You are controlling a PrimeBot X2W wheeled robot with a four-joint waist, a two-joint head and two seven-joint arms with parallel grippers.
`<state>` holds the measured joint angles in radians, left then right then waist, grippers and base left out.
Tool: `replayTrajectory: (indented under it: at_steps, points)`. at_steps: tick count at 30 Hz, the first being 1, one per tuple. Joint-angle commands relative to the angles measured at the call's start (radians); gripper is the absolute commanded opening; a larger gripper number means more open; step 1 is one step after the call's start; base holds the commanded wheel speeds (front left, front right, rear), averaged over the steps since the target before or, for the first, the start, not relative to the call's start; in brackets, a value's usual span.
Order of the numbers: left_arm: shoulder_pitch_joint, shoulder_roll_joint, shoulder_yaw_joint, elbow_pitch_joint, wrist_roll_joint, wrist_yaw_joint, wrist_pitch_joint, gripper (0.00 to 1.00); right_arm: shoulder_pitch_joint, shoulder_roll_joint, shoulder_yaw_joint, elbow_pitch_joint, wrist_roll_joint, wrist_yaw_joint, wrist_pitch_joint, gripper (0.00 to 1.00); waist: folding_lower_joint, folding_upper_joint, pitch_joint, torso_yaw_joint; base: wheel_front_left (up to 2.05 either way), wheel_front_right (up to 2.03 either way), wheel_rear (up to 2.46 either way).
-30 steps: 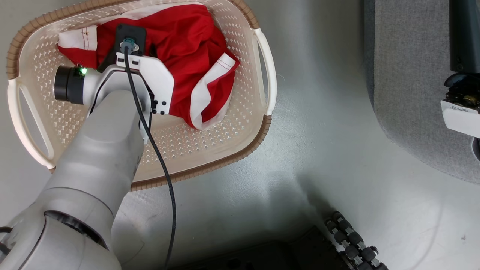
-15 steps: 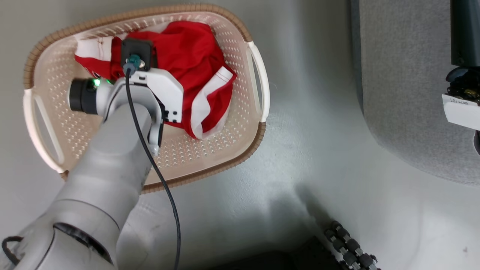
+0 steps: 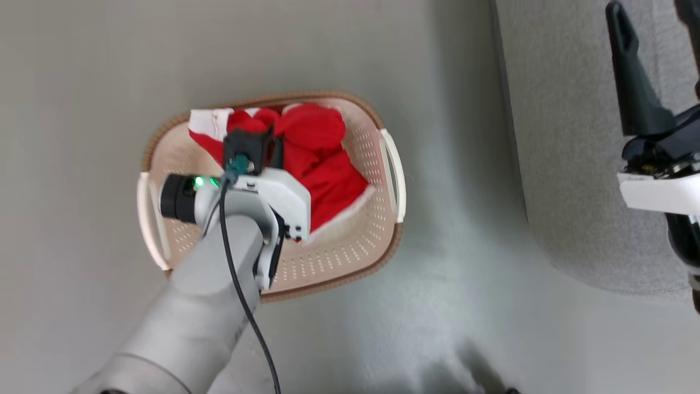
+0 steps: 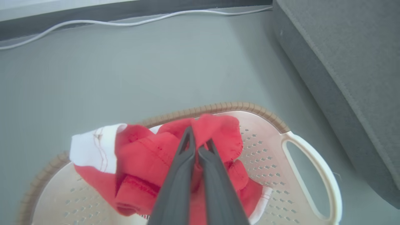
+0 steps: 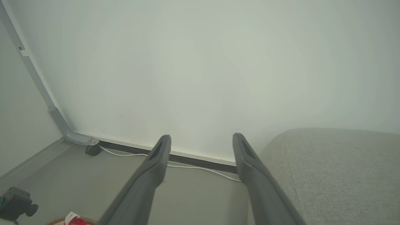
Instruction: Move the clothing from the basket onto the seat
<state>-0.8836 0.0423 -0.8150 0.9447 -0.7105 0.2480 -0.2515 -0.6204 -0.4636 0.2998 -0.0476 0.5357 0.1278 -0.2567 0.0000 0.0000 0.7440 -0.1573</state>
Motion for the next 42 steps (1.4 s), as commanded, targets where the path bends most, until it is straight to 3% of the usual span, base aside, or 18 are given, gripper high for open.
replayTrajectory:
  at_steps: [1, 11, 25, 33, 42]
  points:
    - [0.057, 0.008, 0.04, -0.046, 0.034, 0.009, -0.01, 0.0, 0.061, -0.012, 0.013, -0.003, -0.013, 0.003, -0.005, 1.0, 0.0, 0.0, -0.105, 0.045, 0.0, 0.0, 0.0]
    - [0.242, 0.008, 0.179, -0.207, 0.196, -0.017, -0.01, 0.0, 0.148, 0.03, 0.032, 0.083, -0.022, 0.003, -0.005, 1.0, 0.0, 0.0, -0.293, 0.081, 0.0, 0.0, 0.0]
    - [0.454, 0.03, 0.365, -0.486, 0.374, -0.104, -0.01, 0.0, 0.289, 0.129, 0.039, 0.206, -0.051, 0.003, -0.005, 1.0, 0.0, 0.0, -0.525, 0.092, 0.0, 0.0, 0.0]
    - [0.442, 0.044, 0.388, -0.677, 0.448, -0.129, -0.01, 0.0, 0.336, 0.163, 0.041, 0.242, -0.073, 0.003, -0.005, 1.0, 0.0, 0.0, -0.567, 0.101, 0.0, 0.0, 0.0]
    - [0.401, 0.057, 0.364, -0.794, 0.477, -0.139, 0.008, 0.0, 0.338, 0.173, 0.061, 0.255, -0.078, 0.003, -0.005, 1.0, 0.0, 0.0, -0.575, 0.106, 0.0, 0.0, 0.0]
